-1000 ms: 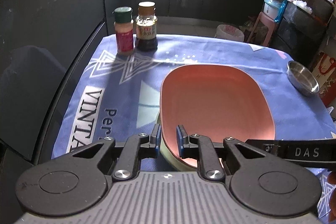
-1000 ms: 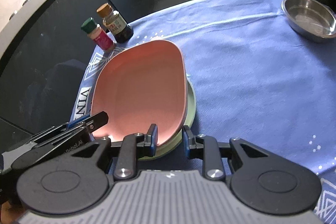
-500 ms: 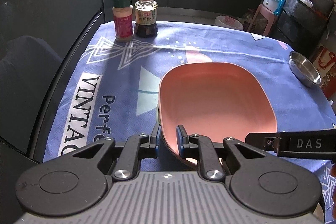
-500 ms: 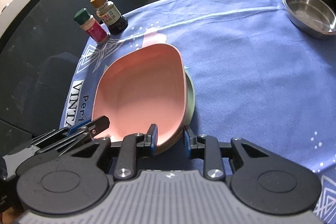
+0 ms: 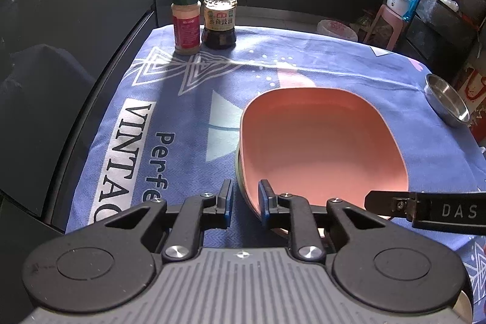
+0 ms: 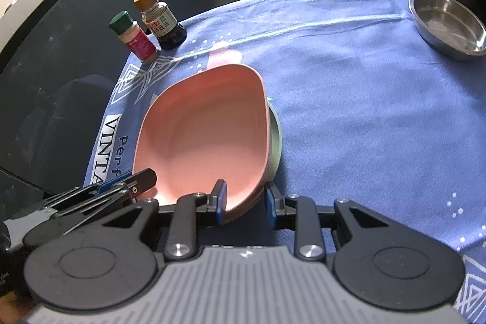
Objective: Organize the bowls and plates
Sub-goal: 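Lower the pink dish onto the green plate and open the left gripper, then withdraw the left gripper upward from the stacked dishes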
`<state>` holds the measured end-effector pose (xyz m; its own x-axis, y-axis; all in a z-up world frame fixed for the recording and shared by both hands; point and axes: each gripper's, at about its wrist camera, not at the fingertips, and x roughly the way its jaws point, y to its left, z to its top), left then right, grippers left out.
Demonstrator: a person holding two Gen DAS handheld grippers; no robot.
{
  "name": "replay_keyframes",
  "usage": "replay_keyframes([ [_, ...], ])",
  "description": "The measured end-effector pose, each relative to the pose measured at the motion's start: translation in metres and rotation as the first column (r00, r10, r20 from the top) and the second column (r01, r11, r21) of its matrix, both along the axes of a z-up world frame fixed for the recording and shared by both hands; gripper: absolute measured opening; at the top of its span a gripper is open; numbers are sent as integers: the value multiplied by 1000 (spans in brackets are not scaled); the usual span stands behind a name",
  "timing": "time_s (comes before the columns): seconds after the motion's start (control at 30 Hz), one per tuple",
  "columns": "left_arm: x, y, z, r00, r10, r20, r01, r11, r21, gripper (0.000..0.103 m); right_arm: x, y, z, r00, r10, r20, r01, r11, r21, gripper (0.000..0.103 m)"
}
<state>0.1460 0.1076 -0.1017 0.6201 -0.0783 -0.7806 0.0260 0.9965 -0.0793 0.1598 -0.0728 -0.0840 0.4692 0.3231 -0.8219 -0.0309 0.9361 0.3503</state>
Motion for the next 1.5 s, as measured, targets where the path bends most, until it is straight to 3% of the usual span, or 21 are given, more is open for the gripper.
replay_keyframes([
  [0.37,-1,0,5,1000,8,4,-8,1000,0,17,-2,-9,7,999,-19,47,20,1000,-15,103],
  [0.73,-9,-5,33,998,-2,57,4,1000,-25,23,-12,-25,20,992,-47,113,52,998,-47,103],
  [1.17,-9,-47,55,993,-67,94,70,997,-32,28,-21,-77,24,975,-156,160,162,986,-27,103],
  [1.5,-5,-97,61,986,-133,97,135,991,-12,40,-23,-118,21,962,-214,168,218,976,-2,103],
])
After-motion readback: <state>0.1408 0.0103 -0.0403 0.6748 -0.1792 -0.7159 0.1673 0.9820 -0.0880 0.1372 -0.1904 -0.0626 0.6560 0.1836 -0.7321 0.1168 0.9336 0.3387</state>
